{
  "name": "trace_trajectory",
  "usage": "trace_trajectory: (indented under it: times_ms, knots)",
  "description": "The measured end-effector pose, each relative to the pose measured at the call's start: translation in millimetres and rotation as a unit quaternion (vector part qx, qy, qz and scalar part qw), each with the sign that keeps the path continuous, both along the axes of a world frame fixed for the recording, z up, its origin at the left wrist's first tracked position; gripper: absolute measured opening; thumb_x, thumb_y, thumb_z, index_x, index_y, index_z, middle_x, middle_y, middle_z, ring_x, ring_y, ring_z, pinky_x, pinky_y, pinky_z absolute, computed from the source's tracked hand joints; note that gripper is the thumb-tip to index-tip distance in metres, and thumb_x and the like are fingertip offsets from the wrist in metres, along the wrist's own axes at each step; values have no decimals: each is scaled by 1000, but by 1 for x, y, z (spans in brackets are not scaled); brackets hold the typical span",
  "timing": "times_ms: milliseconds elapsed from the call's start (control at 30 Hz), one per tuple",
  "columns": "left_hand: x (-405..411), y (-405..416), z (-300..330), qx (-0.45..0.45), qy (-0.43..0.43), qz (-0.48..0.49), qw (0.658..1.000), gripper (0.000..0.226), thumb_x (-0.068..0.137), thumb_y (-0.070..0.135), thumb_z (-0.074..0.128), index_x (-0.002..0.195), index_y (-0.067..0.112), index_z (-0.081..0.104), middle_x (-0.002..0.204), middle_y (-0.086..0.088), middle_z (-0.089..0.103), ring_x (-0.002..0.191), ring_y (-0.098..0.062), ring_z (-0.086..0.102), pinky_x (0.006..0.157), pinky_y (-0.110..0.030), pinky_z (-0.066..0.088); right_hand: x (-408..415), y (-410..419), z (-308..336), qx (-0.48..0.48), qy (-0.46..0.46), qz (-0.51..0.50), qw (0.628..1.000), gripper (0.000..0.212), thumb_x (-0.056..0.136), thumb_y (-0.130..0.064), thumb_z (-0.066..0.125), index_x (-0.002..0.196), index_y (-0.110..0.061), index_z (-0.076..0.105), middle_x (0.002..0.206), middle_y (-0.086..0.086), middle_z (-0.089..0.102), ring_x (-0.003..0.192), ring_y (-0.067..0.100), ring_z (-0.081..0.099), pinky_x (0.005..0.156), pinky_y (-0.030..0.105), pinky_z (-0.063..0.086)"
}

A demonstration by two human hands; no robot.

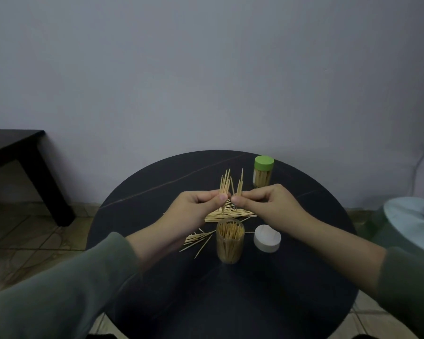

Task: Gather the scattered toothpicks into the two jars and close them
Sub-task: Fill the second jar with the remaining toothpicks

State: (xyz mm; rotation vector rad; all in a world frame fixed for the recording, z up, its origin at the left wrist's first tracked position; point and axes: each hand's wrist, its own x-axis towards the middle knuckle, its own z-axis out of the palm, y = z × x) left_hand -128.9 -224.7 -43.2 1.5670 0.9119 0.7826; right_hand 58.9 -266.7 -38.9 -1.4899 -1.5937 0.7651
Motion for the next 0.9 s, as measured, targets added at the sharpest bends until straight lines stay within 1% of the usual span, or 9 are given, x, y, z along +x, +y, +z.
trace_trajectory:
  times_ms: [100, 233, 333, 400, 500, 633, 767, 833, 900]
  knots:
    - [-3, -2, -3, 6, 8, -12, 1000, 23, 90, 31, 62, 108, 24, 74, 105, 21, 71, 98, 13, 60, 77, -13, 44, 0, -5, -1, -12, -10, 2, 1000, 22, 83, -38, 69, 100, -25, 75, 87, -13, 74, 88, -3, 66, 74, 14, 48]
    - [-3, -9, -12, 13, 0, -38, 999, 22, 91, 21, 62, 109, 17, 73, 104, 12, 73, 103, 4, 64, 78, -8, 48, 2, -9, -4, -42, -29, 14, 999, 15, 82, -39, 70, 94, -33, 74, 81, -19, 72, 86, -5, 65, 73, 13, 48]
    - [-2, -15, -20, 17, -15, -30, 999, 20, 90, 17, 63, 107, 14, 74, 101, 7, 74, 98, 0, 66, 81, -10, 48, 3, -9, -7, -58, -62, 16, 996, 15, 80, -43, 70, 93, -35, 74, 80, -22, 69, 90, -2, 63, 81, 23, 50]
    - [-2, -14, -25, 45, 1, -1, 999, 18, 86, 23, 67, 100, 18, 77, 96, 6, 70, 92, -2, 64, 80, -15, 48, 4, -9, -7, -66, -73, 19, 995, 14, 80, -46, 70, 91, -38, 74, 79, -24, 68, 92, -1, 62, 85, 27, 50]
    - [-3, -12, -28, 67, 37, 17, 997, 15, 81, 31, 71, 93, 25, 79, 89, 2, 60, 81, -3, 58, 74, -21, 47, 4, -9, -6, -78, -91, 30, 992, 10, 79, -47, 69, 87, -44, 73, 77, -27, 66, 90, -3, 60, 84, 26, 48]
    - [-4, -12, -30, 62, 33, 15, 997, 14, 79, 28, 74, 91, 23, 79, 87, 0, 61, 80, -4, 58, 77, -26, 48, 3, -10, -7, -84, -105, 32, 990, 17, 79, -47, 69, 94, -41, 74, 80, -26, 66, 90, -3, 60, 84, 25, 47]
    - [-5, -9, -31, 47, 19, 10, 999, 19, 78, 24, 75, 94, 16, 79, 85, 2, 62, 78, -2, 60, 75, -21, 47, 0, -12, -7, -82, -104, 26, 991, 18, 81, -44, 69, 97, -38, 74, 83, -25, 67, 93, -3, 61, 85, 23, 49]
    - [-6, -8, -31, 35, -3, -3, 999, 20, 75, 24, 75, 93, 14, 79, 85, 2, 64, 81, -5, 62, 77, -20, 48, -1, -13, -7, -77, -103, 24, 991, 18, 81, -44, 70, 98, -36, 74, 82, -25, 68, 93, -4, 61, 83, 21, 49]
    - [-8, -6, -30, 29, -20, -17, 999, 24, 72, 27, 74, 91, 13, 79, 86, 1, 65, 85, -9, 64, 80, -21, 49, -2, -13, -7, -71, -104, 23, 992, 18, 81, -45, 70, 97, -36, 75, 83, -24, 70, 91, -5, 62, 85, 23, 50]
